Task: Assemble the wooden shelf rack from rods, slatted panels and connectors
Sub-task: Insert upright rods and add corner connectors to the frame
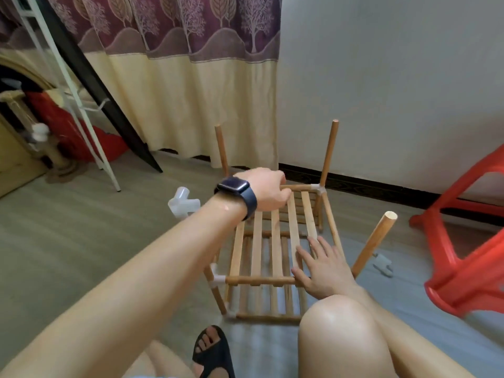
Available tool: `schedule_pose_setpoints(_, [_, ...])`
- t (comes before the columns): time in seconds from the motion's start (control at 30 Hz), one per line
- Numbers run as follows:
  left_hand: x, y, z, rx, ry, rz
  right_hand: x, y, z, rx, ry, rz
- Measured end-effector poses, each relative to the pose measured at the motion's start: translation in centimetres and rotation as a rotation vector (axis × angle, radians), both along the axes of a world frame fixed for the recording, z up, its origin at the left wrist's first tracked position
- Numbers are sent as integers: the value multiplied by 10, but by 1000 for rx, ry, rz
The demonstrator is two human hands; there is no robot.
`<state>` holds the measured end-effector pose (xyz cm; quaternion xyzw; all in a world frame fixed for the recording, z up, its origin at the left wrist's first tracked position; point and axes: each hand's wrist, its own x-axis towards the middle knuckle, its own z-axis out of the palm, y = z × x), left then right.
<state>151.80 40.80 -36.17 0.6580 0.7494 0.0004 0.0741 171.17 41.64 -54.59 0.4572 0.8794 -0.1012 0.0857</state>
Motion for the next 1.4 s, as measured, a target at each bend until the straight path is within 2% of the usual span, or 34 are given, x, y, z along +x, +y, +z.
schedule_pose_setpoints(0.17, [35, -13, -136, -250, -109, 91, -2, -7, -16, -82, 59, -59])
schedule_pose_setpoints(0.27, [32, -25, -193, -296, -186, 149, 0, -5, -22, -65, 64, -41])
schedule_pose_setpoints(0.5, [30, -27, -215, -262, -180, 166, 4, 1, -28, -110, 121, 0])
schedule_pose_setpoints(0.57, [32, -27, -212, -268, -141, 158, 12, -1, -26, -142, 281, 34])
schedule_pose_setpoints(0.67, [27, -19, -207, -186, -126, 139, 47, -14, -18, -85, 656, 98])
schedule_pose_setpoints(0.73, [25, -5, -204, -121, -139, 127, 76, -21, -15, -59, 727, 122])
schedule_pose_setpoints(0.83, [35, 22, -200, -119, -126, 75, 118, -18, -18, -83, 645, 87])
schedule_pose_setpoints(1.0, [70, 76, -195, -133, -95, -40, 171, 28, -51, -15, 419, -165])
schedule_pose_setpoints(1.13, [99, 118, -200, -136, -105, -84, 192, 82, -85, -119, 187, -390])
schedule_pose_setpoints(1.3, [113, 159, -213, -123, -37, -100, 200, 143, -142, -331, 48, -584])
schedule_pose_setpoints(1.4, [112, 163, -224, -108, -145, -59, 201, 175, -166, -391, 31, -666])
